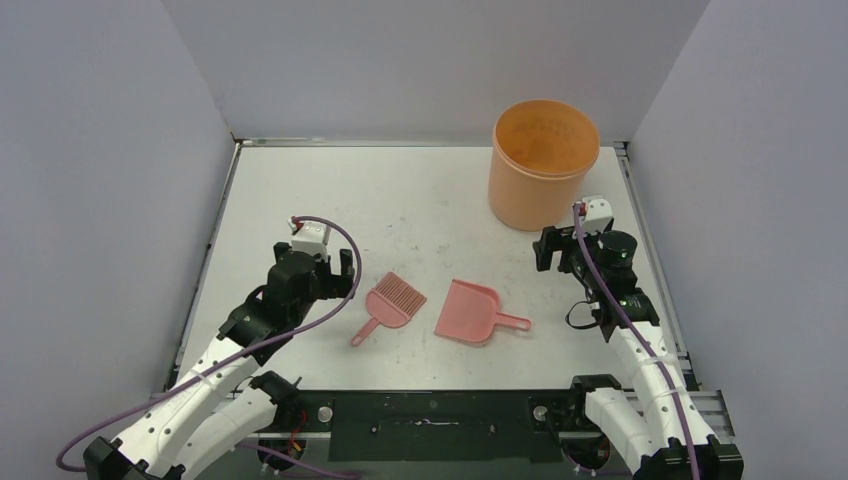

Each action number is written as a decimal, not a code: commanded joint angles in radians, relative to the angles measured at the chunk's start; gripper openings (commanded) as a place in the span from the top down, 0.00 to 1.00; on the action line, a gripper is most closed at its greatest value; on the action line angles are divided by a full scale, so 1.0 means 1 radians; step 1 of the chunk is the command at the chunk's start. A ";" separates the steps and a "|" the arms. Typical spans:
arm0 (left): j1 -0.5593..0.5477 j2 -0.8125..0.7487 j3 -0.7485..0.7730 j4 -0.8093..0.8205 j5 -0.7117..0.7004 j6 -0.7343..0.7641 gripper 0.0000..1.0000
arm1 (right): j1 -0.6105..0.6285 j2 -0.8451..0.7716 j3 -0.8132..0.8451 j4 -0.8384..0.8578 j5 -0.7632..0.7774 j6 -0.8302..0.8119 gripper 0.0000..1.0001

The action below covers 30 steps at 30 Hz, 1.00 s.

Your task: Sweep away the paper scraps from the table

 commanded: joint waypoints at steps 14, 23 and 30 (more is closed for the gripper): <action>0.015 -0.012 0.025 0.033 0.043 0.017 0.03 | -0.023 -0.014 -0.011 0.052 -0.102 -0.055 0.10; 0.015 -0.009 0.028 0.028 0.050 0.017 0.03 | -0.031 -0.012 -0.011 0.050 -0.124 -0.065 0.10; 0.015 -0.009 0.028 0.027 0.055 0.016 0.03 | -0.036 -0.016 -0.012 0.049 -0.127 -0.068 0.10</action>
